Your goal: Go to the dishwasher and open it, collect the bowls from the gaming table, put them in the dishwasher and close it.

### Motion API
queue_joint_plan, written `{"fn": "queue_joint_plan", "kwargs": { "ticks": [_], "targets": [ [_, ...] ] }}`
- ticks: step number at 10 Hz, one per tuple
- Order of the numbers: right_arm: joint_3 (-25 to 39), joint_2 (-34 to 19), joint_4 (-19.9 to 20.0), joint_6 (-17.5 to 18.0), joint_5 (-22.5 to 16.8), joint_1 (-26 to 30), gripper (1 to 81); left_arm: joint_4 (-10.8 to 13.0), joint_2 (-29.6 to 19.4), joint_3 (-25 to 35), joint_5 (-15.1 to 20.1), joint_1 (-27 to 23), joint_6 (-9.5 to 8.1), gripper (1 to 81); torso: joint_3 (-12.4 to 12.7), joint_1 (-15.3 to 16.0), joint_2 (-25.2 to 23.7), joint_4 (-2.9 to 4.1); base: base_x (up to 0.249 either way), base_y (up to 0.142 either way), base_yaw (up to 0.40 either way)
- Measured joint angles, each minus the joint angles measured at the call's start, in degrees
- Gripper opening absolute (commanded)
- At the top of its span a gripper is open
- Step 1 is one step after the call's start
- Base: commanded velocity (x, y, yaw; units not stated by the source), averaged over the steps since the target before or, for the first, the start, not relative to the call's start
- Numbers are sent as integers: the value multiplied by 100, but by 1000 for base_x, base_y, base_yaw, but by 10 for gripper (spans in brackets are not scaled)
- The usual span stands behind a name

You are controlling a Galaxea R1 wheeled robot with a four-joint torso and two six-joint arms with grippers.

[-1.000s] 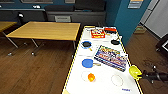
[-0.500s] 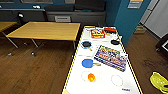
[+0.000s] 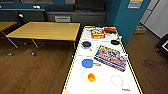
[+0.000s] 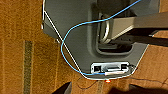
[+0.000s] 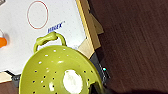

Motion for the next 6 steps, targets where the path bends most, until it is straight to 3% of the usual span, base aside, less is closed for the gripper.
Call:
{"fn": "queue_joint_plan", "kwargs": {
  "ticks": [3, 6],
  "targets": [
    [210, -38, -48, -439, 1097, -1564, 10, -2, -784, 1331, -61, -94, 0, 811, 0, 0, 0, 0, 0, 0, 0],
    [267, 254, -122, -697, 2627, -3317, 10, -9, -2035, 2599, -247, -212, -24, 811, 0, 0, 0, 0, 0, 0, 0]
  ]
}}
